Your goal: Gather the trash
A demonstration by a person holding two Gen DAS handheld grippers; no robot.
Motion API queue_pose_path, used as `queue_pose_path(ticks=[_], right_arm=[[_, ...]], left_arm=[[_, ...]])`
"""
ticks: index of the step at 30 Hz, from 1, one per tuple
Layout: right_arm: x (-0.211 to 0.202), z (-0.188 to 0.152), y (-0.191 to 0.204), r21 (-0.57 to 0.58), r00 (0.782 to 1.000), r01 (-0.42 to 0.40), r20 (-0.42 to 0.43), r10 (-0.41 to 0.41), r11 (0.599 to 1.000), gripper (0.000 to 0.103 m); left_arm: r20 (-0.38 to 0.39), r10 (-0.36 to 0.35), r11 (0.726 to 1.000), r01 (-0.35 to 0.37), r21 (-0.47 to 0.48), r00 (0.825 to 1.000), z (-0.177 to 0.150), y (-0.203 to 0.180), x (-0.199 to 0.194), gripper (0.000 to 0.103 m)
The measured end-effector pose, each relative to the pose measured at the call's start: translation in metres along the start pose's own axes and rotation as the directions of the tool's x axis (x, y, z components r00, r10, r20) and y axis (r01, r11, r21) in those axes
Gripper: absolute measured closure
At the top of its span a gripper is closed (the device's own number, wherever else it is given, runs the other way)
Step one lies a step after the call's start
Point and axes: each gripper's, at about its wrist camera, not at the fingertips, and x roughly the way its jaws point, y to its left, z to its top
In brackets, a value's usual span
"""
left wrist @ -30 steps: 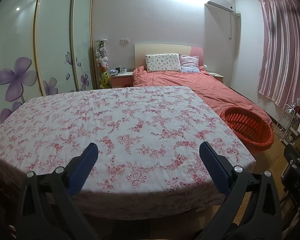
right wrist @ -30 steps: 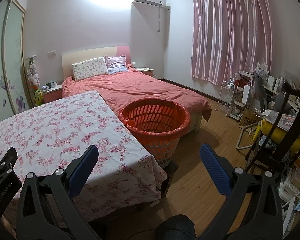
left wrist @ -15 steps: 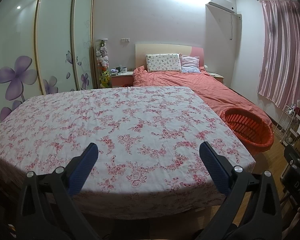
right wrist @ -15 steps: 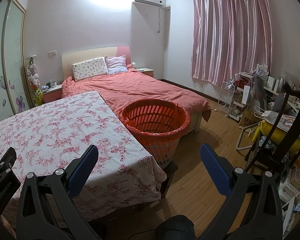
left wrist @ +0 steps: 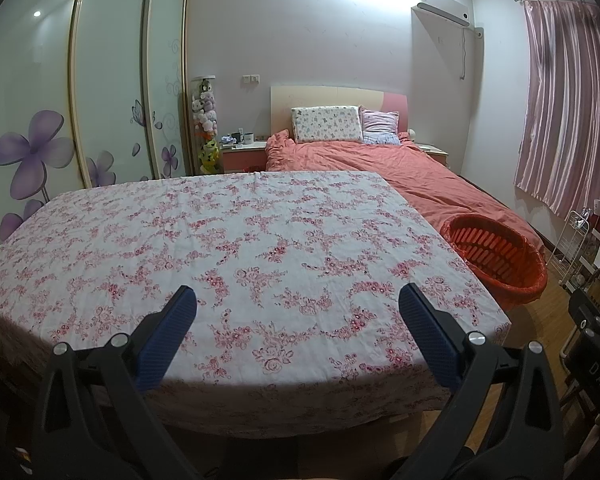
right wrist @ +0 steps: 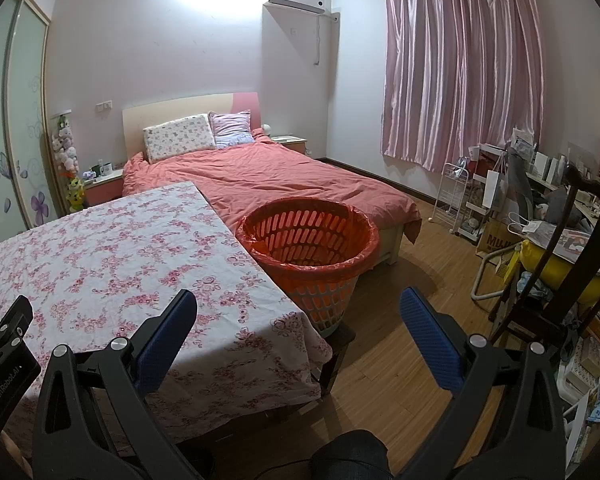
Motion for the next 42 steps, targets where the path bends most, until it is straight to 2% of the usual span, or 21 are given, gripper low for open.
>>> queue_pose_path(ticks=[42], right_arm=[[0.0004,-0.0001,-0.0003,-0.001,1.000,0.000,0.000,0.000,1.000,0.002]], left_arm=[[-0.008,0.000,1.000,0.000,-0.005,1.000,-0.0029,-0.0026,-0.0007,0.004]])
